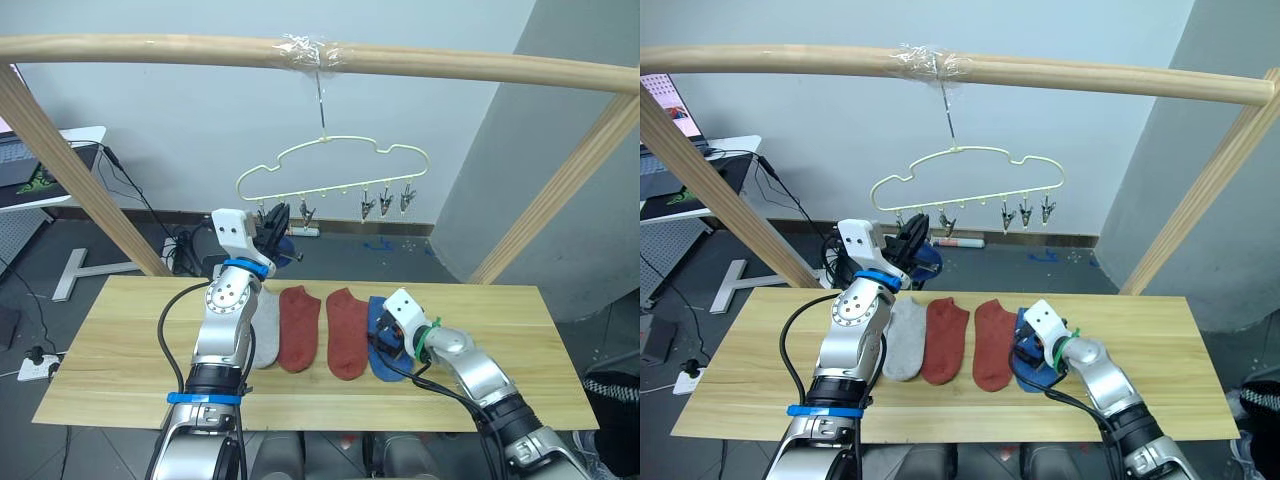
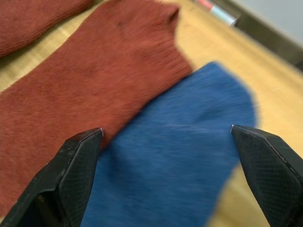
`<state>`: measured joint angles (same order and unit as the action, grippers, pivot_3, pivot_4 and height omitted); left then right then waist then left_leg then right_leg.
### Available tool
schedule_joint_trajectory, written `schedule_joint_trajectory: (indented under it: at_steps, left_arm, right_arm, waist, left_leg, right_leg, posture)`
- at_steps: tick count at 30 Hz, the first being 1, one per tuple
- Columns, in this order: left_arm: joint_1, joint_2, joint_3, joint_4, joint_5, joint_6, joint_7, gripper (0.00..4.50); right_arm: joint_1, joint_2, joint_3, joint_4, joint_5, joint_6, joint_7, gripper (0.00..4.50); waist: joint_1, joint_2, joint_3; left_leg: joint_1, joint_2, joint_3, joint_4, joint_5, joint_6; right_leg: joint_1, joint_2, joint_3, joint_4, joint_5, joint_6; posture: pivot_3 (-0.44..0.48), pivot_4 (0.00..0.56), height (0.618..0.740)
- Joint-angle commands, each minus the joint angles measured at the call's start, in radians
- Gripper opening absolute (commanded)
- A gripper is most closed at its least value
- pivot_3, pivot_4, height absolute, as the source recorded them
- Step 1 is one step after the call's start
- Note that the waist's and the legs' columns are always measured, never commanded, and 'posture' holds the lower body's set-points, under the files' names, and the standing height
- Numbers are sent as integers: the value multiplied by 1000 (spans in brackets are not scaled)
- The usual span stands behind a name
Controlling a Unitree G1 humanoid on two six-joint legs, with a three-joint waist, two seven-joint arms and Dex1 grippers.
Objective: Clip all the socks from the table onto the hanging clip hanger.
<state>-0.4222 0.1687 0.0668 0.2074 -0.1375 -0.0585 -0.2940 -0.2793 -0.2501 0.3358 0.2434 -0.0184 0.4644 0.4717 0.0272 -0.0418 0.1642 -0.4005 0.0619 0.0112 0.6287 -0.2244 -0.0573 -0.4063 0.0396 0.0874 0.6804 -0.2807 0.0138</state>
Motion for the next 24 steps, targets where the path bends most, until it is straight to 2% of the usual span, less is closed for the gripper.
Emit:
schedule_joint_trajectory:
  at_steps: [1, 3, 5, 13, 14, 19, 24]
  left_arm:
    - [1, -4, -3, -30, -1, -1, 6, 0]
    - [3, -4, -2, -34, -2, 1, 4, 0]
    - [7, -5, -3, -38, -2, 4, 3, 0]
    - [5, -7, -2, -34, -2, 5, 3, 0]
    - [4, -7, -1, -32, -2, 4, 3, 0]
    - [-2, -4, 0, -26, -3, 4, 1, 0]
    - [-1, -4, 0, -26, -2, 3, 0, 0]
  right_arm:
    - [-28, -32, 24, 85, -56, -53, 13, 4332]
    - [-31, -44, 22, 130, -73, -76, 6, 3926]
    - [-25, -54, 12, 143, -74, -92, 9, 3312]
    - [19, -52, -24, 86, -35, -98, 50, 402]
    - [22, -54, -23, 79, -36, -103, 56, 168]
    - [43, -61, 6, 16, -43, -181, 103, 65]
    - [64, -44, 10, -84, -33, -171, 114, 65]
  waist:
    - [-1, 0, 0]
    - [0, 0, 0]
    - [0, 0, 0]
    - [-1, 0, 0]
    - [-1, 0, 0]
    - [-1, 0, 0]
    - [-1, 0, 0]
  left_leg:
    - [0, 0, 0, 0, 0, 0]
    - [0, -1, 0, 0, 0, 0]
    - [1, -1, 0, 0, 0, 0]
    - [1, 0, 0, 1, 0, 0]
    - [1, 0, 0, 1, 0, 0]
    - [1, 0, 0, 1, 0, 0]
    - [1, 0, 0, 0, 0, 0]
  right_leg:
    - [0, 0, 0, 0, 0, 0]
    - [0, 0, 0, 0, 0, 1]
    - [1, 0, 0, 0, 0, 1]
    - [1, 0, 1, 0, 0, 1]
    - [1, 0, 1, 0, 0, 1]
    - [1, 0, 1, 0, 1, 1]
    - [1, 0, 1, 0, 1, 1]
  posture:
    - [161, 146, 740]
    - [161, 146, 740]
    - [167, 149, 740]
    - [161, 152, 740]
    - [161, 152, 740]
    - [156, 152, 740]
    - [156, 152, 740]
